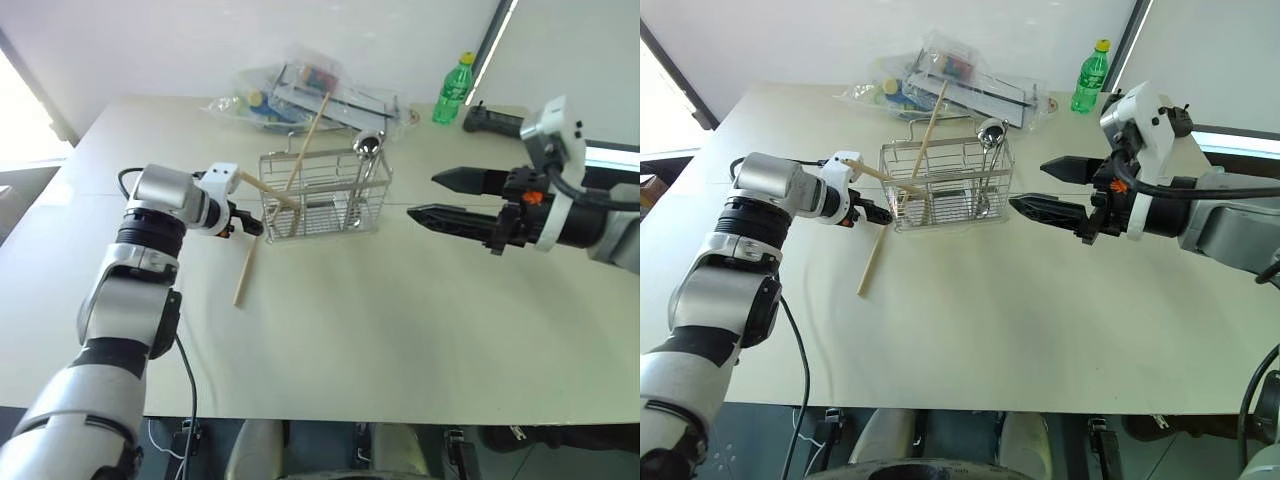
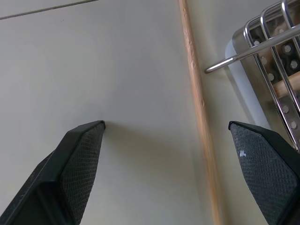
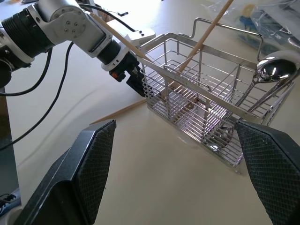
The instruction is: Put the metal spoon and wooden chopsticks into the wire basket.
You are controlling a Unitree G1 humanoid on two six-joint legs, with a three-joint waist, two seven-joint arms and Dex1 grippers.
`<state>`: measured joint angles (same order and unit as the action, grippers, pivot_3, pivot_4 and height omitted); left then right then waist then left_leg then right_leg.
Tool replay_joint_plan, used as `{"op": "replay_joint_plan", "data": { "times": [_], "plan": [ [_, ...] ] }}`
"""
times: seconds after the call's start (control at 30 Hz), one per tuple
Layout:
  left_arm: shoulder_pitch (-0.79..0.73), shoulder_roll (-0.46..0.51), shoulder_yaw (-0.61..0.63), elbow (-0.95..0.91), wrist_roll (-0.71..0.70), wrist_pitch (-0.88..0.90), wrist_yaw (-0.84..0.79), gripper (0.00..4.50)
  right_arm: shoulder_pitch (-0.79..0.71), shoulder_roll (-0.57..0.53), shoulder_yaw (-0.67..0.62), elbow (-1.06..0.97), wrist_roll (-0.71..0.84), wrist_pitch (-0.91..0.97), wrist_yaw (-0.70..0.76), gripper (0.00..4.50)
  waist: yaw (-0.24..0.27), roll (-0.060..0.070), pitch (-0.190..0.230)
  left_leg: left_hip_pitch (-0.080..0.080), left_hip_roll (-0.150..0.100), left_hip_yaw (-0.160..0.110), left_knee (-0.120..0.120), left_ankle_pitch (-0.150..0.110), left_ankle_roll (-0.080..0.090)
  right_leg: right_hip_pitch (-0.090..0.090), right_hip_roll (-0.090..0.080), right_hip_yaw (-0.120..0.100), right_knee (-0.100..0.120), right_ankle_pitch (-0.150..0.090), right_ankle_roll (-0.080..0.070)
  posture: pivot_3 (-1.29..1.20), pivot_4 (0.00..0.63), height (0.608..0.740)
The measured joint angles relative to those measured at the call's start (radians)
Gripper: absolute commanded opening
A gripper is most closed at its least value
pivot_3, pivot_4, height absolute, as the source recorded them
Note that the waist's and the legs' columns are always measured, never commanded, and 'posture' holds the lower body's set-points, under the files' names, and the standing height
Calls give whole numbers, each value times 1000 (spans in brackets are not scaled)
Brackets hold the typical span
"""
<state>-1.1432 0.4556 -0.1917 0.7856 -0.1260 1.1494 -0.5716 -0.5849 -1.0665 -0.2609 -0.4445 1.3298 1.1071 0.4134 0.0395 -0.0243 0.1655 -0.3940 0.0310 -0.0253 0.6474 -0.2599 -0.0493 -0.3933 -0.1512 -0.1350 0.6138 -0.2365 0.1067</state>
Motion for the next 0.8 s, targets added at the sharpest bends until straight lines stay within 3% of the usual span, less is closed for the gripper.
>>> {"op": "replay_joint_plan", "data": {
  "times": [0.5,0.6,0.8],
  "plan": [
    [-30,-28,-69,66,113,-94,-59,4464,-8,37,5,9,2,0,-56,4173,-1,0,0,-1,0,0,0,0,0,-1,0,0,0,1,-1,0,150,675],
    [-33,-30,-64,73,117,-94,-59,3685,-8,39,5,9,3,0,-64,4173,-1,0,0,-1,0,0,0,0,0,-1,0,0,0,0,-1,0,150,675],
    [-36,-33,-54,75,117,-86,-59,666,-12,44,5,9,10,0,-74,4173,-1,0,0,-1,0,1,-1,0,0,-1,0,0,-1,1,-1,0,150,675]
  ]
}}
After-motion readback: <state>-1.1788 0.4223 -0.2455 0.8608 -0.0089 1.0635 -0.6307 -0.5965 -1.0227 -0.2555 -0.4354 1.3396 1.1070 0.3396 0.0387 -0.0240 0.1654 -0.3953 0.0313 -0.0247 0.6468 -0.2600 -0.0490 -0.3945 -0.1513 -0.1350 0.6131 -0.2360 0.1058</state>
